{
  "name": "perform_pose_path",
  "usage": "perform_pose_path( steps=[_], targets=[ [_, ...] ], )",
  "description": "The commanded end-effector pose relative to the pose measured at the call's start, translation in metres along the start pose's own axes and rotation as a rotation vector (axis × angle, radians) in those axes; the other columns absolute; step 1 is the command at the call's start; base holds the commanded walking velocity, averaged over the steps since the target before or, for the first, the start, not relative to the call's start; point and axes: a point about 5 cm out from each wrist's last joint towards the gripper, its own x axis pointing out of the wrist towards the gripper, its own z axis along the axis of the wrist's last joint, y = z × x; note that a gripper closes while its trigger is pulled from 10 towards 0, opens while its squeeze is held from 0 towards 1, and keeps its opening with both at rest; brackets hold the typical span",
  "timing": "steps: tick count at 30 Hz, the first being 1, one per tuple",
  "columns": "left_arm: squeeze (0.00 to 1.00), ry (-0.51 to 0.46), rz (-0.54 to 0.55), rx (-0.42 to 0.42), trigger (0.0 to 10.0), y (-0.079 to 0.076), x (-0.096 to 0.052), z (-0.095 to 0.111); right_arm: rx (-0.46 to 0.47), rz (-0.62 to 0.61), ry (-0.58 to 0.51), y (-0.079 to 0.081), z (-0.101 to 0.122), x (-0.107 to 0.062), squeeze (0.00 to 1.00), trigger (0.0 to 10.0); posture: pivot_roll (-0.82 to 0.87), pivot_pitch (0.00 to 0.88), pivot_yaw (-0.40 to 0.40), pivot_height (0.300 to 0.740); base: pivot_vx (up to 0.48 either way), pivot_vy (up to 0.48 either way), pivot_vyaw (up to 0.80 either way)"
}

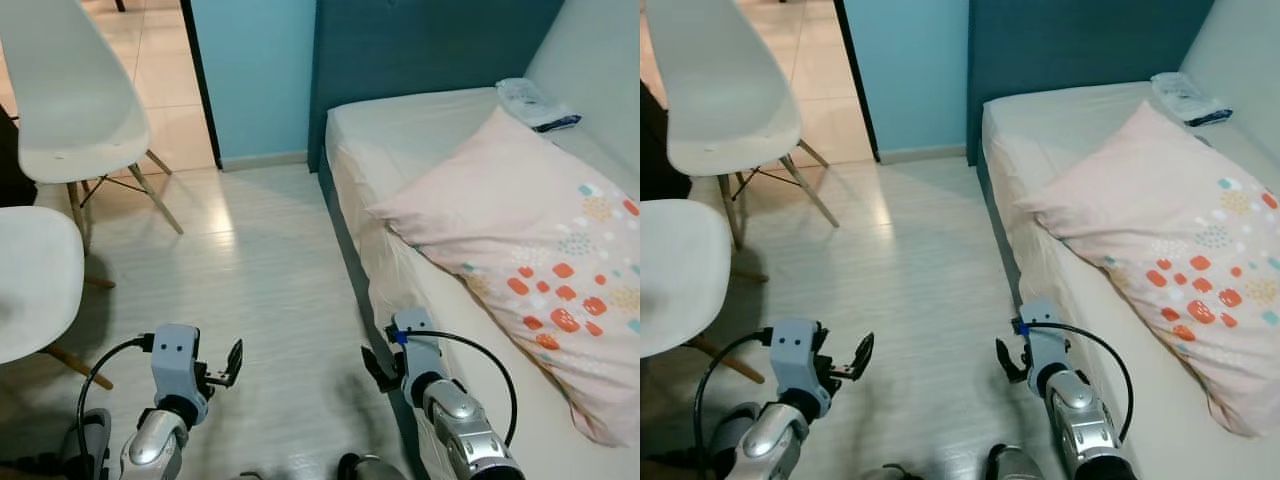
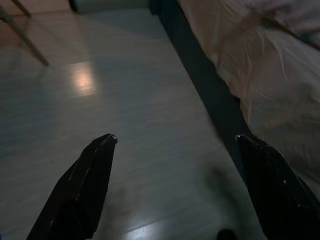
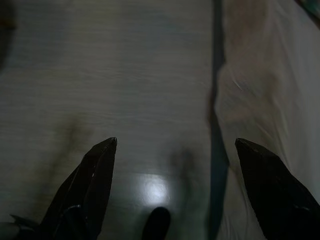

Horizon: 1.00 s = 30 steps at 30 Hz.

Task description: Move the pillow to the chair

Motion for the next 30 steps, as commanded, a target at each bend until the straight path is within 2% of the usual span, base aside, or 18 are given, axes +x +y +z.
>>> perform_pose_path(
  steps=[1,10,19,30],
  targets=[
    [0.0,0.018,-0.015,0.009,10.0,-0.002,0.001,0.0,0.009,-0.007,0.048,-0.001,-0.011,-0.003,0.0,10.0,-0.11,0.229,-0.048,0.721,0.0,0.0,-0.78],
    [0.0,0.026,-0.045,0.072,10.0,-0.006,0.007,0.003,0.002,0.006,0.029,0.001,0.003,0.008,0.0,10.0,-0.1,0.22,-0.052,0.721,0.0,0.0,-0.78],
    [0.0,0.01,0.024,-0.005,10.0,0.001,0.011,0.006,-0.011,0.022,0.026,0.004,0.01,0.014,0.0,10.0,-0.1,0.218,-0.064,0.721,0.0,0.0,-0.79],
    [0.0,0.011,0.046,-0.016,10.0,0.003,0.012,0.005,-0.014,0.044,0.025,0.005,0.01,0.016,0.0,10.0,-0.1,0.217,-0.072,0.721,0.0,0.0,-0.79]
  ],
)
